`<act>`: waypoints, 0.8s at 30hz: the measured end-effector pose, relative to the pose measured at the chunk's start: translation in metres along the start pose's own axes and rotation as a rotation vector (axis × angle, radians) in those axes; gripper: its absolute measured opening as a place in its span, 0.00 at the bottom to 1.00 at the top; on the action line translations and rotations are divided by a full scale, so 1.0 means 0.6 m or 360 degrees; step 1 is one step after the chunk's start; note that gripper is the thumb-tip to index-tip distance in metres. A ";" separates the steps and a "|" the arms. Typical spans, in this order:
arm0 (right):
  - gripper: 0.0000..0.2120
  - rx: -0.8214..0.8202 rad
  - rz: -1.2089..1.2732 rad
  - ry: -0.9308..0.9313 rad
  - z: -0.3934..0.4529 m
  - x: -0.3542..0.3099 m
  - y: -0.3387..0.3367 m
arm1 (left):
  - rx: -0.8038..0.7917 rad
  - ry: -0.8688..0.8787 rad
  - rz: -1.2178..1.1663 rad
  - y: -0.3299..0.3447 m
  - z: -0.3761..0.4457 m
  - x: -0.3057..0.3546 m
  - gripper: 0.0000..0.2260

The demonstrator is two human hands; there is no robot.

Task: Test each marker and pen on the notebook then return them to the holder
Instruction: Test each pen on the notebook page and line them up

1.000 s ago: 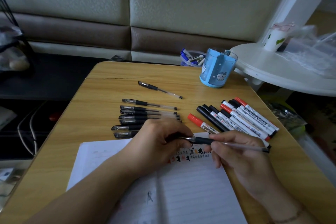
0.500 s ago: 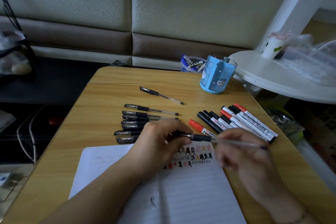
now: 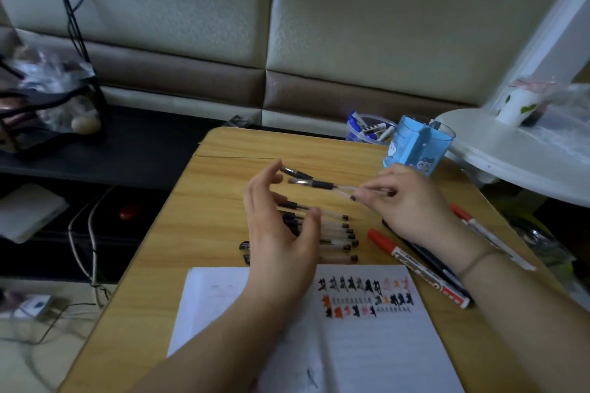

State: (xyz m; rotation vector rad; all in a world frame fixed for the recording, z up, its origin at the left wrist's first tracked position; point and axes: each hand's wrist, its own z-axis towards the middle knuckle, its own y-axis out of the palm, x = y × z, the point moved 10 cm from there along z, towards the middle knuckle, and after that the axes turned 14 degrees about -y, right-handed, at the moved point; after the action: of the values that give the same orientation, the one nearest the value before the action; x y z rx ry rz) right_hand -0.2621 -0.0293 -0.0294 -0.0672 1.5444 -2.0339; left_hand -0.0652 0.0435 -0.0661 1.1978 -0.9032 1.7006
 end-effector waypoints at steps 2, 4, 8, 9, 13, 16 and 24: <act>0.12 -0.0146 0.0008 0.0016 0.028 -0.002 0.048 | 0.0021 -0.0038 -0.0015 -0.003 0.002 -0.004 0.30; 0.11 -0.0340 -0.0053 -0.0025 0.035 -0.013 0.086 | 0.0010 -0.0062 -0.0046 -0.003 0.000 -0.002 0.32; 0.12 -0.0142 0.0004 0.0075 0.045 0.013 0.083 | -0.0002 -0.0094 -0.0067 -0.002 -0.001 -0.003 0.32; 0.12 -0.0029 -0.0037 0.0160 0.048 0.032 0.072 | -0.0005 -0.0103 -0.0054 0.000 0.000 -0.005 0.32; 0.10 -0.0153 -0.0404 0.0321 0.053 0.075 0.078 | -0.0060 -0.0110 -0.0028 0.006 0.000 -0.005 0.30; 0.05 -0.0135 -0.0386 0.0349 0.047 0.067 0.066 | -0.0089 -0.0061 0.0025 0.011 0.000 0.000 0.26; 0.02 0.0290 0.0564 0.0190 -0.107 -0.015 -0.048 | 0.0092 0.0200 0.0739 0.019 -0.005 0.025 0.26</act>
State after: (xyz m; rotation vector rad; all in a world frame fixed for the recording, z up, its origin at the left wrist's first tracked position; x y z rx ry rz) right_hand -0.2906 0.0354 -0.0221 0.3785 1.3218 -1.9073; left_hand -0.0793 0.0455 -0.0537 0.9504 -1.1209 2.1553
